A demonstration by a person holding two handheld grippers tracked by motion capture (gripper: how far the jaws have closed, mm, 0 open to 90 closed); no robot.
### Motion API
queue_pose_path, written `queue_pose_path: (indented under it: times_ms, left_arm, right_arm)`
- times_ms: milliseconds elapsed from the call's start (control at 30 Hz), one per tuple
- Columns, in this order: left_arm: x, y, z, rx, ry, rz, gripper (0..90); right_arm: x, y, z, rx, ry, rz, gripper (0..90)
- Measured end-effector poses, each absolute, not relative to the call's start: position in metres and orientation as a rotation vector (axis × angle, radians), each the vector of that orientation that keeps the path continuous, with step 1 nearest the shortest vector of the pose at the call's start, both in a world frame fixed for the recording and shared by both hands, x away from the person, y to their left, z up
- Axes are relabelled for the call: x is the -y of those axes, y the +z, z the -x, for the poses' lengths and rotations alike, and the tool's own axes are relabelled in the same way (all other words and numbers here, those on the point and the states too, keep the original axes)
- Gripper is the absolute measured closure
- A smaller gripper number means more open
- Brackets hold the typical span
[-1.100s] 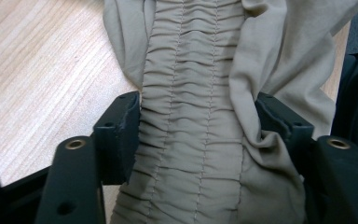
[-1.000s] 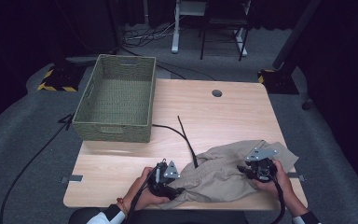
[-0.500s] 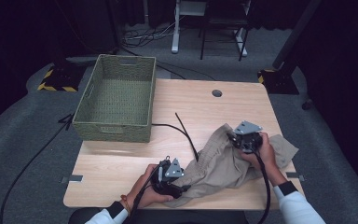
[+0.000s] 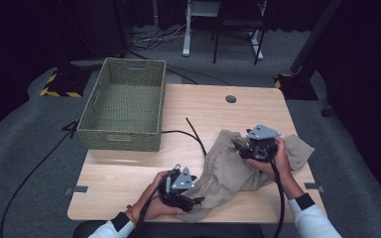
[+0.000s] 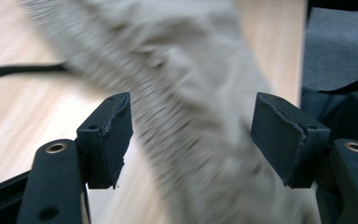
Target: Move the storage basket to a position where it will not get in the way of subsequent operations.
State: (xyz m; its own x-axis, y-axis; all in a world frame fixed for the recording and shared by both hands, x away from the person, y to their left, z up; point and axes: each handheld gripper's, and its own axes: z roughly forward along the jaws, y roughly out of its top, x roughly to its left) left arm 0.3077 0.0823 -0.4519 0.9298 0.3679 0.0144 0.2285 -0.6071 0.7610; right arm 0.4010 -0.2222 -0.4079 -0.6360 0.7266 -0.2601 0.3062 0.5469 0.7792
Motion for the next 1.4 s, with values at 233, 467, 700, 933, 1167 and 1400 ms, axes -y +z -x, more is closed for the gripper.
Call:
queue_pose_path:
  times_ms: [233,467,700,933,1167,1400]
  left_arm:
    - [-0.126,-0.467,-0.316,-0.540,0.360,-2.299,29.1]
    - [-0.145,-0.491,-0.327,-0.598,0.399,-2.339,25.2]
    - [-0.150,-0.500,-0.335,-0.648,0.358,-2.305,21.9]
    - [-0.153,-0.503,-0.344,-0.696,0.275,-2.288,16.9]
    - [-0.152,-0.503,-0.344,-0.709,0.267,-2.288,16.8]
    - [-0.149,-0.503,-0.343,-0.712,0.274,-2.287,16.9]
  right_arm:
    - [0.210,-0.431,-0.334,-2.431,1.109,-0.683,34.7]
    - [0.170,-0.453,-0.293,-2.600,1.160,-0.531,32.5]
    - [0.140,-0.469,-0.282,-2.739,1.126,-0.412,33.4]
    - [0.126,-0.478,-0.289,-2.736,1.092,-0.397,33.7]
    - [0.122,-0.489,-0.292,-2.709,1.002,-0.404,42.7]
    - [0.130,-0.486,-0.296,-2.702,0.993,-0.414,77.4]
